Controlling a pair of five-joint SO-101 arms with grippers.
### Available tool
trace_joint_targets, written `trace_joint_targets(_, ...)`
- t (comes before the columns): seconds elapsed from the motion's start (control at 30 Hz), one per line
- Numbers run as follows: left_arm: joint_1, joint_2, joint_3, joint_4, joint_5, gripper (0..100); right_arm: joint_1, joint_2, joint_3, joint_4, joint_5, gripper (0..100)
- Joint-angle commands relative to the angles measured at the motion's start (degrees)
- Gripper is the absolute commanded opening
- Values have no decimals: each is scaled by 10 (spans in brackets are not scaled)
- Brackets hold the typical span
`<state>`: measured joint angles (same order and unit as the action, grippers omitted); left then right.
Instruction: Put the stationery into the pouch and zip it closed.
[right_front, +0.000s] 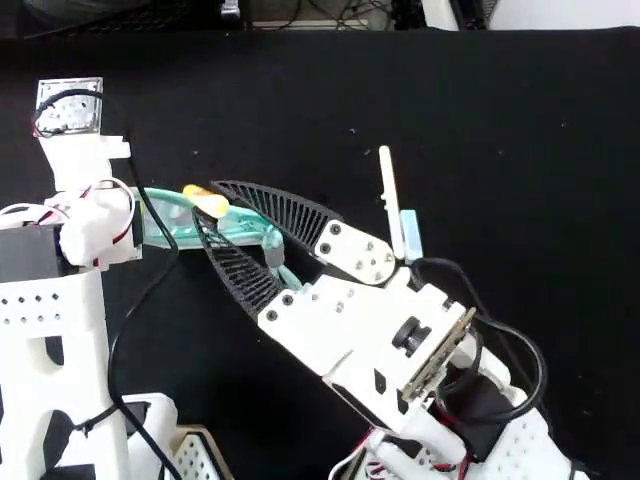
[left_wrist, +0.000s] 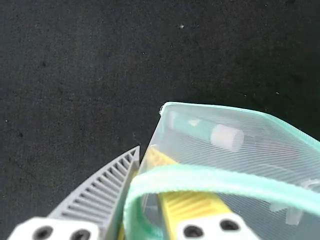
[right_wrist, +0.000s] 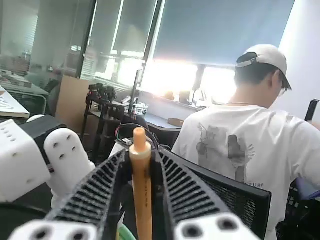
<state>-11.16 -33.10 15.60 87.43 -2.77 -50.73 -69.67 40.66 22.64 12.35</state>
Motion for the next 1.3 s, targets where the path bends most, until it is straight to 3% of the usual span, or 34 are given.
trace_joint_targets(0.0,0,10,22,-6,-6,30,-7,-22,15,-10,-4,12)
trace_joint_targets(0.43,1,10,22,-6,-6,30,-27,-107,44,18,-4,12)
trace_joint_targets(0.83,0,10,22,-6,-6,30,-45,-62,143,53,3,12)
trace_joint_targets(0.97,1,10,22,-6,-6,30,-44,-36,167,64,47,20)
trace_joint_targets(1.17,0,10,22,-6,-6,30,-44,68,11,237,37,214)
trace_joint_targets(1.27,0,10,22,-6,-6,30,-44,135,-122,341,19,243)
